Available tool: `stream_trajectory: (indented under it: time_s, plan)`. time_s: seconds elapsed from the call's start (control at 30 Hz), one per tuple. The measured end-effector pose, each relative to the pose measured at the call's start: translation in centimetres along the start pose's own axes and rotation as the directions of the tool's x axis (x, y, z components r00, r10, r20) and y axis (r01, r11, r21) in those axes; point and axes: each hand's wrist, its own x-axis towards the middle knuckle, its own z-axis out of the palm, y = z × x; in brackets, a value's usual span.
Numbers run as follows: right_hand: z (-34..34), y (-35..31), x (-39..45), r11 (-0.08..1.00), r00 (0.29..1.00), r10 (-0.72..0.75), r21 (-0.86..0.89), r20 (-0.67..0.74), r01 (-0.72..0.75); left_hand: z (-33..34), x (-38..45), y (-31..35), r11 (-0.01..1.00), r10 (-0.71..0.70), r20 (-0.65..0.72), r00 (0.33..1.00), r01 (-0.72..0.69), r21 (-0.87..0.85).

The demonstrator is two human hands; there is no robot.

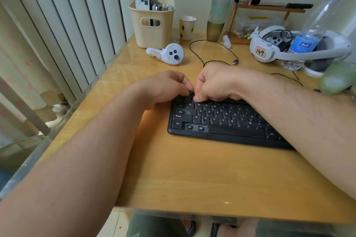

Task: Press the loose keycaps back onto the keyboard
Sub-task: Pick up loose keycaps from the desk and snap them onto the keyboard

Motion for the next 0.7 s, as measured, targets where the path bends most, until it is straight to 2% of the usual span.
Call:
stream_trajectory:
  time_s: [0.17,0.3,0.43,0.57,0.7]
  plan:
    - [-0.5,1.1,0.5,0.984,0.999,-0.017,0.177,0.051,0.008,-0.3,-0.2,0.0,0.999,0.018,0.017,1.000,-0.018,0.031]
    - [-0.3,1.7,0.1,0.991,0.995,-0.103,0.084,0.015,0.102,-0.5,-0.2,-0.2,0.998,0.031,0.033,0.999,-0.032,0.051]
    - [0.2,0.9,0.3,0.997,1.000,-0.029,0.074,0.010,0.029,-0.5,-0.2,-0.2,0.997,0.048,0.049,0.998,-0.050,0.053]
    - [0.2,-0.5,0.2,0.998,1.000,-0.012,-0.067,-0.002,0.012,-0.4,-0.1,-0.3,0.996,0.059,0.052,0.997,-0.062,0.066]
    - [0.1,-0.3,-0.8,0.952,0.990,-0.135,-0.281,-0.032,0.120,-0.3,-0.2,-0.3,0.993,0.069,0.041,0.997,-0.073,0.092]
